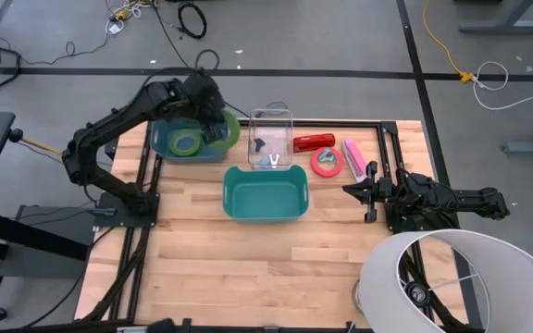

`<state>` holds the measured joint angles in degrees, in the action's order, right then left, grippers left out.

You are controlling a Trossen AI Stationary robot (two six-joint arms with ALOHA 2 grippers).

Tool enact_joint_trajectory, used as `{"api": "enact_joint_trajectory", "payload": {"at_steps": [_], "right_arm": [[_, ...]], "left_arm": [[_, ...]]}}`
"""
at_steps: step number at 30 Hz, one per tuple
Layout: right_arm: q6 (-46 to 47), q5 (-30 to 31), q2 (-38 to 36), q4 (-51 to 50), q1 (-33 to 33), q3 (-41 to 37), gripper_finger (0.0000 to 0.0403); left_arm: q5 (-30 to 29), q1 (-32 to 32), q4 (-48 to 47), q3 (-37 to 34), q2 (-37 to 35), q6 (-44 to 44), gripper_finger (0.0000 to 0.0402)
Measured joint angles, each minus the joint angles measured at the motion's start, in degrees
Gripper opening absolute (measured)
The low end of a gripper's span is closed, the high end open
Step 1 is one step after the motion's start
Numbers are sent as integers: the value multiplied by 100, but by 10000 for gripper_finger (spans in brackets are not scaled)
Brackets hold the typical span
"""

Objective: Pick and place Stapler, Stapler remover, tape
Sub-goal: Put the green tape into the blue bin

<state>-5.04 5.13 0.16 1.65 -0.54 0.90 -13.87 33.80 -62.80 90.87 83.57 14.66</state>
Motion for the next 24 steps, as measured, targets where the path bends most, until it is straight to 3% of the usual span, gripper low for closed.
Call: {"api": "enact_joint_trajectory", "payload": {"at_steps": [6, 24], "right_arm": [[0, 2, 2, 0, -2, 0, 18], [0, 1, 0, 1, 0, -2, 18]], "left_arm": [[-438, 365, -358, -8, 0, -1106, 105], [-332, 790, -979, -55, 231, -2156, 105]]}}
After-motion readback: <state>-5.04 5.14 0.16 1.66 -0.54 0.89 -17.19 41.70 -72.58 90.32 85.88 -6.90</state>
